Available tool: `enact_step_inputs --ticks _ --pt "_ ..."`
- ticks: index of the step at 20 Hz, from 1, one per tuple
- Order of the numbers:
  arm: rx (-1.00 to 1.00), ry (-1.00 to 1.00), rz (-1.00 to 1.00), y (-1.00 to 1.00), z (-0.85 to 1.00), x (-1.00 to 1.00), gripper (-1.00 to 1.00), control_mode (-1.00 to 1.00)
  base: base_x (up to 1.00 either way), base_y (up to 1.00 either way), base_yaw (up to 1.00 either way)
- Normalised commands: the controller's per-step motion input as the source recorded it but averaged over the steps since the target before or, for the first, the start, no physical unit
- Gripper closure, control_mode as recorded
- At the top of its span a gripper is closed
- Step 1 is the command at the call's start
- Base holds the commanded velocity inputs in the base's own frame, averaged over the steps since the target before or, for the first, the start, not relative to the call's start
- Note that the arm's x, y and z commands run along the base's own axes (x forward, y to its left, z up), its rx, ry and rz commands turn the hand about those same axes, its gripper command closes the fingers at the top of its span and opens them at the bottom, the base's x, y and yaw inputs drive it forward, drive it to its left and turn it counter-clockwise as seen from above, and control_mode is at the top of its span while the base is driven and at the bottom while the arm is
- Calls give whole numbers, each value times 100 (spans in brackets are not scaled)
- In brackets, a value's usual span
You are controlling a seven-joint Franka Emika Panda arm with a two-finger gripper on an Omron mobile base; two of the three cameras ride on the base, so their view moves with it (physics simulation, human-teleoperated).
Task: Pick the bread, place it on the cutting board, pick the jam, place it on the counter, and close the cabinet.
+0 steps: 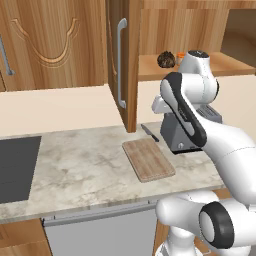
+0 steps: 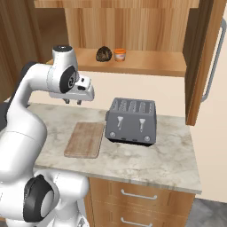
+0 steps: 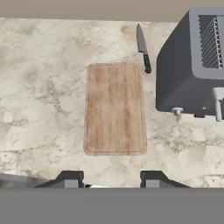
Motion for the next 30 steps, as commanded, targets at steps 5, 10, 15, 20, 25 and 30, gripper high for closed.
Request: enact_step_inputs --ticks 5,10,15,20,25,30 --pt "0 0 0 -10 0 0 -100 -100 0 0 0" --pt "0 0 0 -33 3 -8 -100 -100 0 0 0" --pt "0 0 0 -44 7 -4 -100 -100 0 0 0" --pt "0 -1 0 -45 8 -2 -100 -100 0 0 0" --pt "0 0 0 -35 3 0 -100 -100 0 0 0" --pt "0 -3 0 -28 10 0 -100 -100 0 0 0"
